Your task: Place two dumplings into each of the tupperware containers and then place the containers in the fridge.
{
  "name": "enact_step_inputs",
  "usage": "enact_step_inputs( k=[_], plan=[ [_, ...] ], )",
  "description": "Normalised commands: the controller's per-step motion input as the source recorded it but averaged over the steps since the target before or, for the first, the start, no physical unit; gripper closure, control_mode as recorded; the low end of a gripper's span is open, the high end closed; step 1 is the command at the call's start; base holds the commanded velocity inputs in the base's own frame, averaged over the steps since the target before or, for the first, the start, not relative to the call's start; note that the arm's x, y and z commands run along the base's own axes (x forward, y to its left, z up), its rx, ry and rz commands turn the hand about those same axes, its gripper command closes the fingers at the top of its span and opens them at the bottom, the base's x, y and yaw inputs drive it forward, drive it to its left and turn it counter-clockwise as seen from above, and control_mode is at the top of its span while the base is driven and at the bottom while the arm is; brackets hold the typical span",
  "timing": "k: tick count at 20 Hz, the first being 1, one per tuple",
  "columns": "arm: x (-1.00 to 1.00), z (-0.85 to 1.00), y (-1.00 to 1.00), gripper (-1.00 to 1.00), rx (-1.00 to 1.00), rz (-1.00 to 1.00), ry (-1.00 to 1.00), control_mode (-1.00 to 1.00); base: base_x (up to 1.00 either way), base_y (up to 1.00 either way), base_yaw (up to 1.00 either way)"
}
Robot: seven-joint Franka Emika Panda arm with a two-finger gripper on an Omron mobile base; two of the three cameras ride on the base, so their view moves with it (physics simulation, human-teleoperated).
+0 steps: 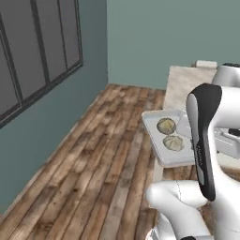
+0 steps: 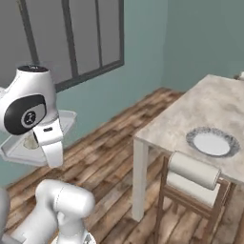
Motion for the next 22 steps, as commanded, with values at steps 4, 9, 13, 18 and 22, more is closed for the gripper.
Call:
enact_step_inputs(
  k=[4,9,13,18,22],
  plan=[
    [0.00,0.00,0.00,1.00,0.00,0.00,0.00,1.00,-0.25,0.21,1.00],
    [0.00,0.00,0.00,1.00,0.00,0.00,0.00,1.00,-0.18,0.07,1.00],
    [0.00,0.00,0.00,1.00,0.00,0.00,0.00,1.00,-0.12,0.00,1.00],
    [0.00,0.00,0.00,1.00,0.00,0.00,0.00,1.00,-0.03,0.00,1.00],
    [0.00,0.00,0.00,1.00,0.00,0.00,0.00,1.00,-0.02,0.00,1.00]
  ],
)
